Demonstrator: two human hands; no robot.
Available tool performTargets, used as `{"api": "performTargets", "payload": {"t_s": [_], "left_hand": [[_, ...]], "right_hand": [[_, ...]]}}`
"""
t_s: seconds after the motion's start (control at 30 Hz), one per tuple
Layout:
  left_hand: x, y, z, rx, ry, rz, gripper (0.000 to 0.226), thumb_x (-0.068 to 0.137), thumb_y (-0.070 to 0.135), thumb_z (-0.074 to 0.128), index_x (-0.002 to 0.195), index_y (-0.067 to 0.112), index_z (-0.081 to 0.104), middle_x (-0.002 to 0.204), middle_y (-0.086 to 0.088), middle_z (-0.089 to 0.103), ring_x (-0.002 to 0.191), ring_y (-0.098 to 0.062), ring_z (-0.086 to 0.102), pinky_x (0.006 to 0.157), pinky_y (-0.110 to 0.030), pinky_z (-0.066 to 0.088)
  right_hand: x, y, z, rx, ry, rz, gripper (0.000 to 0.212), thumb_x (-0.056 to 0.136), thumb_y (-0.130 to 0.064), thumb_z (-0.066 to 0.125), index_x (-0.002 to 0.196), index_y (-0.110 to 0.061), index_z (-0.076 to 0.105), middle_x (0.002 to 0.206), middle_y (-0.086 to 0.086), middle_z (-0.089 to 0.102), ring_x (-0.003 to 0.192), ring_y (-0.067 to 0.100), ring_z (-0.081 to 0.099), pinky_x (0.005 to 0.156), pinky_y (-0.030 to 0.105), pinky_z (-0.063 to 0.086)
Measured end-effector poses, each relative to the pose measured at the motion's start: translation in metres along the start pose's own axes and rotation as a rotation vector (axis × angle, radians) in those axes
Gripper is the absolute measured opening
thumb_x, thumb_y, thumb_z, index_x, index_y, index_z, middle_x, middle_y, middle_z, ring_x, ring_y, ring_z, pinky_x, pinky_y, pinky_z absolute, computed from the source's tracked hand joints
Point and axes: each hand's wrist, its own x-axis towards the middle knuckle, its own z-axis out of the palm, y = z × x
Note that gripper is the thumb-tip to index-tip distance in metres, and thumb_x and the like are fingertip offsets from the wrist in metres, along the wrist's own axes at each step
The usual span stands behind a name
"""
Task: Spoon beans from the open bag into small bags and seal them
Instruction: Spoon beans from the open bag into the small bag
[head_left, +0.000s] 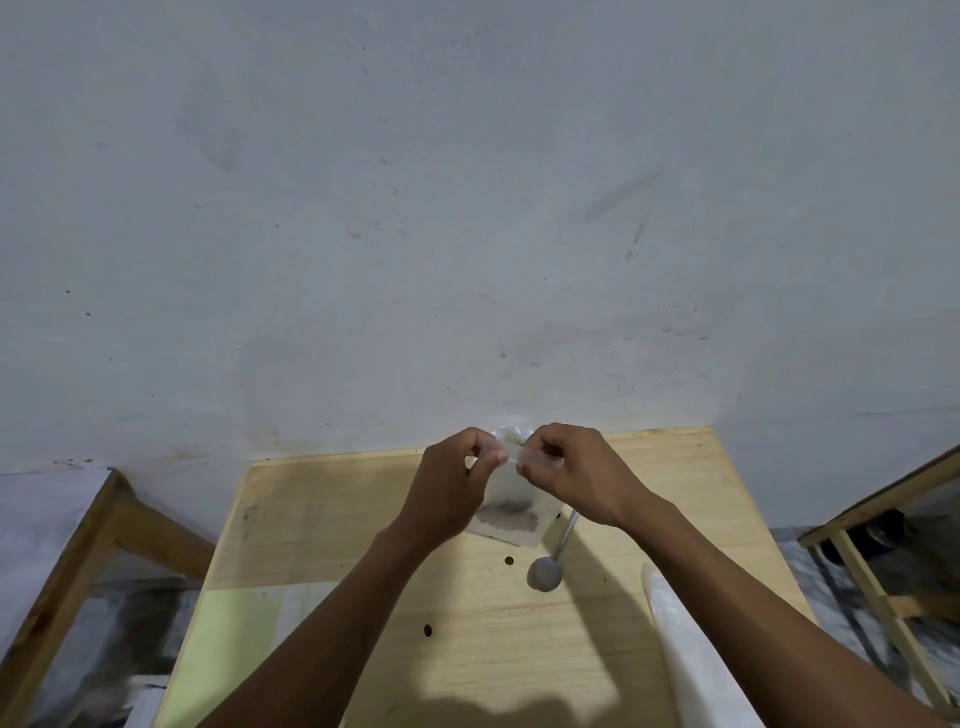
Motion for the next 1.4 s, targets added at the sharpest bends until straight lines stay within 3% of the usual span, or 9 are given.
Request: {"api": "performTargets", "payload": {"t_s": [0.2,0.37,0.53,0.77,1.0,1.13,1.2,1.3,1.4], "left_hand": [[0.002,0.001,-0.001,0.062,0.016,0.007,0.009,0.09,0.023,0.062,0.082,0.023,0.064,0.079,0.015,0.067,0.079,-0.004,0.061,0.073,-0.035,0.054],[0.002,0.005,-0.004,0.078,0.073,-0.022,0.009,0.091,0.02,0.064,0.082,0.019,0.064,0.077,0.011,0.066,0.073,-0.003,0.059,0.069,-0.026,0.049],[-0.001,-0.001,-0.016,-0.037,0.132,-0.088,0.013,0.09,0.014,0.066,0.077,0.015,0.064,0.073,0.01,0.066,0.067,0.002,0.057,0.061,-0.01,0.041],[-0.006,-0.003,-0.024,-0.19,0.144,-0.169,0.014,0.094,0.017,0.062,0.082,0.011,0.065,0.073,-0.001,0.071,0.07,-0.012,0.068,0.067,-0.028,0.056],[-0.027,-0.018,-0.045,-0.524,0.188,-0.311,0.014,0.095,0.017,0.06,0.096,0.004,0.064,0.087,-0.011,0.07,0.076,-0.024,0.071,0.067,-0.034,0.059],[-0.061,-0.054,-0.042,-0.496,0.083,-0.48,0.03,0.091,0.027,0.067,0.118,0.019,0.056,0.102,-0.01,0.07,0.086,-0.021,0.071,0.074,-0.041,0.06],[-0.089,-0.076,-0.038,-0.423,-0.042,-0.54,0.039,0.09,0.027,0.068,0.126,0.024,0.052,0.106,-0.01,0.066,0.09,-0.021,0.069,0.069,-0.033,0.058],[-0.129,-0.102,-0.035,-0.341,-0.125,-0.619,0.042,0.091,0.022,0.066,0.129,0.026,0.05,0.104,-0.009,0.064,0.089,-0.023,0.067,0.065,-0.026,0.053],[-0.158,-0.122,-0.032,-0.271,-0.143,-0.652,0.044,0.089,0.015,0.067,0.13,0.022,0.049,0.095,-0.009,0.062,0.079,-0.022,0.064,0.062,-0.028,0.054]], "right_hand": [[0.004,-0.003,0.002,-0.096,0.018,-0.053,0.018,0.084,-0.028,0.064,0.071,-0.035,0.055,0.076,-0.015,0.056,0.075,0.009,0.053,0.071,0.039,0.048],[0.006,0.001,0.002,-0.071,0.035,-0.046,0.019,0.087,-0.035,0.068,0.078,-0.019,0.061,0.077,-0.007,0.062,0.075,0.014,0.056,0.071,0.038,0.047],[0.004,0.003,-0.006,-0.004,0.031,0.01,0.027,0.083,-0.035,0.074,0.077,-0.011,0.061,0.062,-0.007,0.053,0.053,0.004,0.046,0.054,0.022,0.035],[0.002,-0.006,0.004,0.212,0.066,0.034,0.036,0.085,-0.024,0.074,0.078,0.005,0.054,0.063,-0.006,0.051,0.052,-0.002,0.049,0.05,0.012,0.037],[-0.01,0.023,0.051,0.621,-0.072,0.206,0.002,0.09,-0.014,0.068,0.088,-0.015,0.069,0.083,0.009,0.061,0.08,0.024,0.061,0.076,0.043,0.053],[-0.023,0.027,0.089,0.775,-0.028,0.379,0.004,0.09,-0.01,0.067,0.089,-0.008,0.064,0.07,0.009,0.052,0.068,0.025,0.048,0.065,0.036,0.043],[-0.033,0.03,0.108,0.753,0.034,0.441,0.016,0.089,-0.008,0.068,0.104,-0.01,0.062,0.073,0.01,0.054,0.069,0.024,0.052,0.065,0.036,0.045],[-0.05,0.037,0.139,0.656,0.073,0.499,0.027,0.091,-0.009,0.066,0.113,-0.02,0.055,0.079,0.014,0.059,0.074,0.027,0.06,0.071,0.046,0.054],[-0.068,0.039,0.165,0.578,0.021,0.516,0.028,0.094,-0.006,0.061,0.119,-0.015,0.05,0.076,0.012,0.057,0.069,0.026,0.056,0.064,0.04,0.05]]}}
